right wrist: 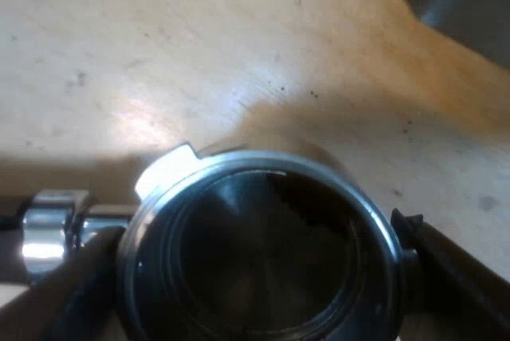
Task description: Put the handle in the coffee machine
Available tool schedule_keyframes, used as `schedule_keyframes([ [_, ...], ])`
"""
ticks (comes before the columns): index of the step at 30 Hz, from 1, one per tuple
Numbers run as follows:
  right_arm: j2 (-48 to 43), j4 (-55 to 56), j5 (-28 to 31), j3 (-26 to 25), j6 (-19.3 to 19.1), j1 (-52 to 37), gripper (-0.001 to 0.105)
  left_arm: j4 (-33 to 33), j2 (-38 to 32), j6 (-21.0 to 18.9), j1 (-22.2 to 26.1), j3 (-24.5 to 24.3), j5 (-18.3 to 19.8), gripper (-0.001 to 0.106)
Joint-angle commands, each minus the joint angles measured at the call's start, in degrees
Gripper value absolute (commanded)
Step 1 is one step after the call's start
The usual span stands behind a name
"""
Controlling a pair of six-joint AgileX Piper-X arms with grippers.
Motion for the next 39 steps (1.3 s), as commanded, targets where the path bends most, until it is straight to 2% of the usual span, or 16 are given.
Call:
schedule_keyframes([
  [1,-3.02,1.57,-0.59,-0.32,2.85,-0.32,0.0,-0.48,-0.1,0.54,0.05,-0.14,-0.17,0.088],
  [6,-6.12,3.83,-0.15,-0.32,4.85,-0.32,0.0,-1.96,-0.1,5.73,0.05,-0.14,3.39,0.088],
  [11,-8.92,6.54,-0.16,-0.32,6.46,-0.32,0.0,-3.4,-0.1,7.81,0.05,-0.14,3.43,0.088],
  [18,-11.86,8.5,-0.16,-0.53,9.25,-0.18,0.0,-7.45,-0.1,7.89,0.05,0.96,3.43,0.088],
  [24,-12.27,9.8,-0.16,-3.0,9.24,-0.18,0.0,-8.67,0.34,7.89,0.05,2.59,3.31,0.088],
  [30,-12.27,9.8,-0.16,-3.64,9.24,-0.18,0.0,-9.16,5.16,8.04,0.05,2.59,2.36,0.088],
  [36,-12.27,9.8,-0.16,-3.64,9.24,-0.18,0.0,-11.21,9.09,11.13,-0.29,2.59,0.66,0.088],
  [39,-12.27,9.8,-0.16,-3.64,9.24,0.51,0.0,-11.35,11.0,12.34,-2.13,2.09,-0.4,0.088],
])
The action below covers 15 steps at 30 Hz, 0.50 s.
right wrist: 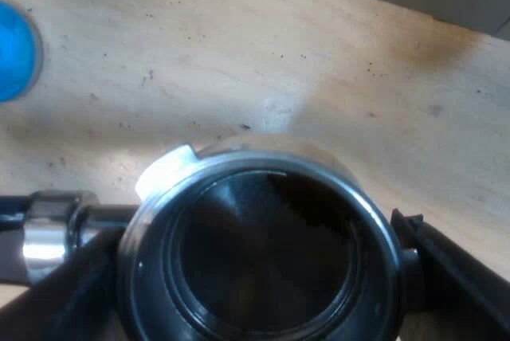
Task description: Put the handle in the coffee machine
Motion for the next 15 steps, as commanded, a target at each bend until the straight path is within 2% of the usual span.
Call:
schedule_keyframes([
  [1,-1.0,-0.3,-0.35,-0.76,0.05,0.73,0.0,-0.46,1.53,0.88,-2.41,-0.99,-1.21,0.088],
  [7,-1.0,-0.42,0.16,-0.76,0.3,1.48,0.0,-1.72,4.41,0.92,-6.25,-2.86,-2.93,0.088],
  [15,-1.0,-0.42,0.16,-0.76,0.42,1.48,0.0,-2.02,8.41,0.92,-6.32,-2.96,-3.46,0.088],
])
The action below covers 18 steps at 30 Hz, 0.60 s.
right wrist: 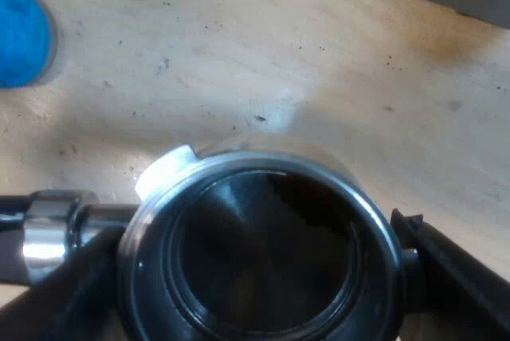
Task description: Put the handle in the coffee machine
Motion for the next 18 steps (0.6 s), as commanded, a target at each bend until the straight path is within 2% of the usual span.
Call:
schedule_keyframes([
  [1,-1.0,-0.42,-0.18,-0.76,0.16,-0.02,0.0,-1.01,0.56,0.1,-0.29,-0.31,-0.06,0.088],
  [10,-1.0,-0.42,0.61,-0.76,0.16,-0.02,0.0,-1.91,1.63,0.1,-0.29,-0.31,-1.02,0.088],
  [12,-1.0,-0.42,0.61,-0.76,0.16,-0.02,0.0,-1.91,1.62,0.1,-0.29,-0.31,-1.02,0.085],
  [18,-1.0,-0.42,0.61,-0.76,0.16,-0.02,0.0,-1.91,1.62,0.1,-0.29,-0.31,-1.4,0.061],
])
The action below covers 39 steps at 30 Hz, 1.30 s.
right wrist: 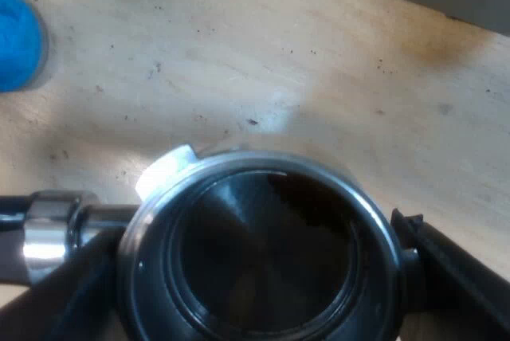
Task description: Put the handle in the coffee machine
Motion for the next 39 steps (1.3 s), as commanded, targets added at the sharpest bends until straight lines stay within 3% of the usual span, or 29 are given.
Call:
schedule_keyframes([
  [1,-1.0,-0.42,-0.28,-0.76,0.16,-0.02,0.0,-0.32,0.19,0.1,-0.29,-0.31,-0.43,0.057],
  [4,-1.0,-0.42,-0.28,-0.76,0.16,-0.02,0.0,-0.32,0.19,0.1,-0.29,-0.31,-0.43,0.052],
  [15,-1.0,-0.42,-0.28,-0.76,0.16,-0.02,0.0,-1.64,0.19,0.1,-0.29,-0.31,-0.43,0.051],
  [17,-1.0,-0.42,-0.28,-0.76,0.16,-0.02,0.0,-1.32,0.19,0.1,-0.29,-0.31,-0.43,0.044],
  [23,-1.0,-0.42,-0.28,-0.76,0.16,-0.02,0.0,-1.14,0.19,0.36,-0.29,-0.31,-1.66,0.01],
  [26,-1.0,-0.42,-0.28,-0.76,0.16,-0.02,0.0,-1.14,0.19,0.92,-0.29,-0.31,-1.65,0.0],
  [30,-1.0,-0.42,-0.28,-0.76,0.05,-0.02,0.0,-1.14,0.19,2.96,-0.29,-0.31,-1.65,0.0],
  [37,-1.0,-2.12,-0.38,-0.76,-0.23,-0.02,0.0,-1.14,-0.01,2.95,-0.29,-0.31,-1.65,0.0],
  [39,-1.0,-2.11,-0.8,-0.76,-0.23,-0.02,0.008,-1.14,-0.4,2.95,-0.29,-0.31,-1.65,0.0],
])
